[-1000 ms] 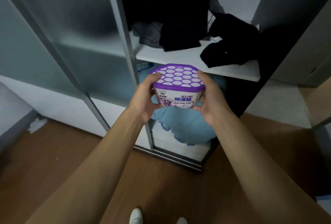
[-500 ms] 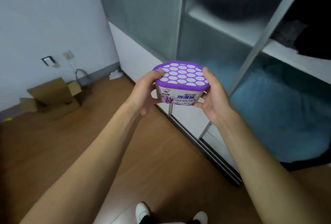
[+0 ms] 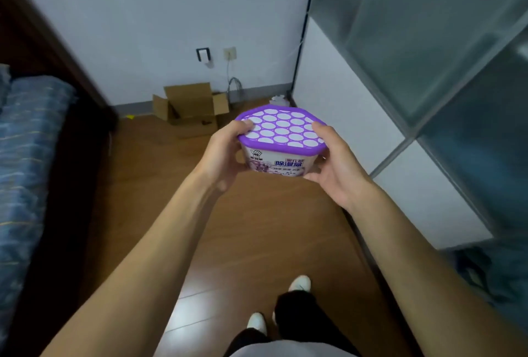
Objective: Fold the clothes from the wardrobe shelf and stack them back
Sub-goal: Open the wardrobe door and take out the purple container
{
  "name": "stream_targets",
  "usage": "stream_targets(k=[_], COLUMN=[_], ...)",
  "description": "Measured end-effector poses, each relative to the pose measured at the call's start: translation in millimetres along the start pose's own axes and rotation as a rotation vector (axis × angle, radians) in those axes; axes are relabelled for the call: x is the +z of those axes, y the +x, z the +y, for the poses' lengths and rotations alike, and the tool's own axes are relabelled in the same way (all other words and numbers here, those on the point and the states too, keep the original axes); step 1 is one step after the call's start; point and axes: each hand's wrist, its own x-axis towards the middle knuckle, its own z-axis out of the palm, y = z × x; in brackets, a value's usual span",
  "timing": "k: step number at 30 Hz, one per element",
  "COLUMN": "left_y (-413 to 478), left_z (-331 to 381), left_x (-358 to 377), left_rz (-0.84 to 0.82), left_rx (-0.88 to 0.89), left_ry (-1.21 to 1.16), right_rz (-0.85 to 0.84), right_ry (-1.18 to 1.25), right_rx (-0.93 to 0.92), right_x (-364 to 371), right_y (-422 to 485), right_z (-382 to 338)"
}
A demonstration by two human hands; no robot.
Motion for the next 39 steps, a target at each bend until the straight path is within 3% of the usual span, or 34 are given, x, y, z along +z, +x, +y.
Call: stream_targets(k=[5,12,18,21,29,39], left_y=[50.5,148.6,214.0,244.5,339.5,475.5], left_z=[3.0,17.7,51.9,69.6,102.5,171.9], left_x=[-45.3,-109.6,-169.6,-203.6,-316.1,-433.0], left_rz=[0.119,0.237,0.323,0.379,0.419,0.316], left_rx=[-0.016,-0.047,-0.220,-0.182,-0.130,-0.143], left_ry=[-0.004,-0.024,-0.003,-0.040,-0.057,-0.141], right_rz=[-0.134,-0.217,-0.283,-0.305,-0.232,-0.112], right_ry=[-0.078,-0.216,-0.284,-0.244,-0.184,-0.222], right_rx=[0.186,0.201,0.203,0.218,0.248,0.144], right_x=[28.6,79.2,141.3,182.6,290.1,406.6], right_y=[79.3,215.6,322.8,363.6,466.8,579.2], right_z=[6.1,-7.3,-28.7,-35.1,-35.4,-53.0])
